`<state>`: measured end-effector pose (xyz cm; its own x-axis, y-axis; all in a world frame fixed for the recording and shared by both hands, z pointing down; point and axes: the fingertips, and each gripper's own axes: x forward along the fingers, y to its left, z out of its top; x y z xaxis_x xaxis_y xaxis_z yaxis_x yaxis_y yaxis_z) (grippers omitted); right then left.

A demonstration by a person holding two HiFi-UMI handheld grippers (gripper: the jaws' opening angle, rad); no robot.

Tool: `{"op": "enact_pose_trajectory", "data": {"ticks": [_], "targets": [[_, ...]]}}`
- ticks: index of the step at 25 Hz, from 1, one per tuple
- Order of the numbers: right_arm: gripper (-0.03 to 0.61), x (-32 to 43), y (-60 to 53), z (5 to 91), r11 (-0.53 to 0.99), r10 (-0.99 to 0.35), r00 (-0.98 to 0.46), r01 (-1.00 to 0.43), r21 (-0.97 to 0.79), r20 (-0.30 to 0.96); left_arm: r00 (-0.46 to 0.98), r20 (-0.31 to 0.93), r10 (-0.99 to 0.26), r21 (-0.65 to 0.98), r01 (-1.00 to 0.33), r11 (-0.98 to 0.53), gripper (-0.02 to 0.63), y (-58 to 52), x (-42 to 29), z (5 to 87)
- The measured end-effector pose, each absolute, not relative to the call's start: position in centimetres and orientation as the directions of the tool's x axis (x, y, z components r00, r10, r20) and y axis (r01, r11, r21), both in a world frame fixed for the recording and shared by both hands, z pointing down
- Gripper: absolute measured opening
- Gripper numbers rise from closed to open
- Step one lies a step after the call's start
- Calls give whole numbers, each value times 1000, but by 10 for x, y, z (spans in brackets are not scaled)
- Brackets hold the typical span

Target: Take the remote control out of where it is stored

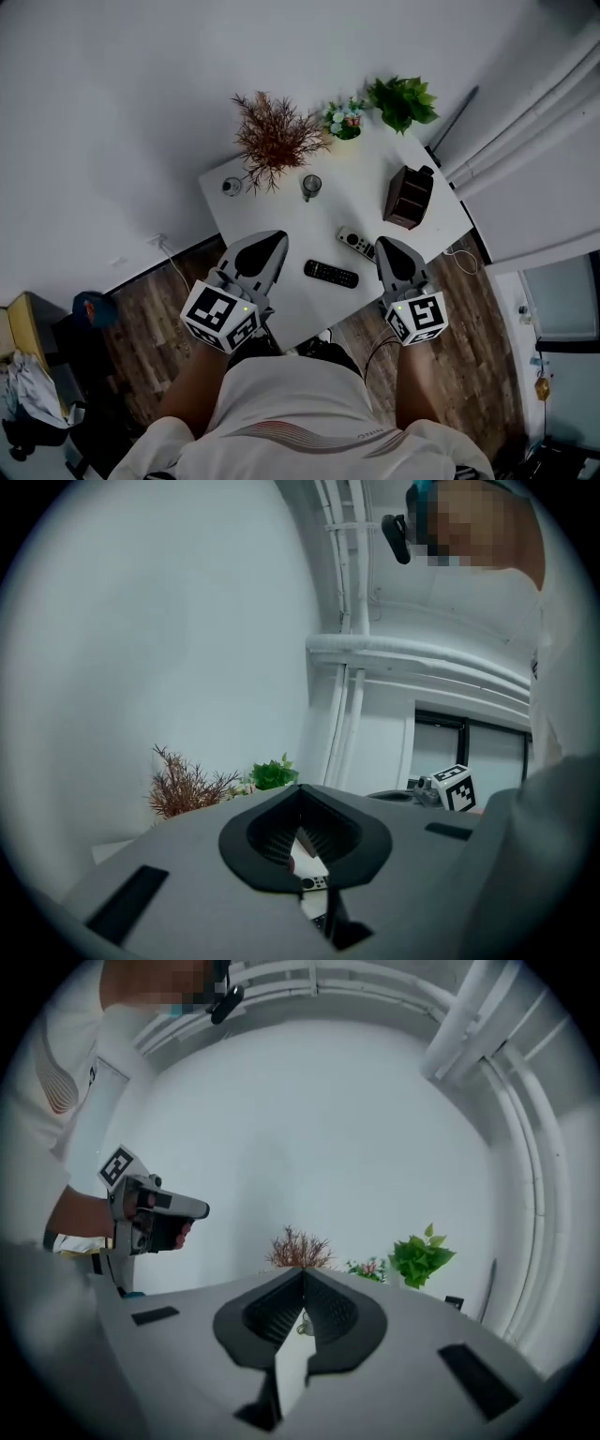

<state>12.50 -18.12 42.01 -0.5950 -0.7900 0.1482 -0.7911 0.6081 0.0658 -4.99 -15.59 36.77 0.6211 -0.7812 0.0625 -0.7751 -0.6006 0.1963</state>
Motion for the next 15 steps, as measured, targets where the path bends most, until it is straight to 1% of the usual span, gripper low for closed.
{"op": "enact_pose_trajectory", "data": {"ticks": [4,7,15], "targets": [[15,143,-174,409,562,-826,-554,-825,61,108,643,61,-764,165,-761,-627,5,-156,-38,364],[15,149,-172,410,543,-838,-534,-838,59,114,657,74,-750,133,-752,-645,5,-153,-29,364],[15,155,-172,414,523,-849,-514,-851,50,126,657,66,-751,136,-752,-645,5,-147,-27,361]]}}
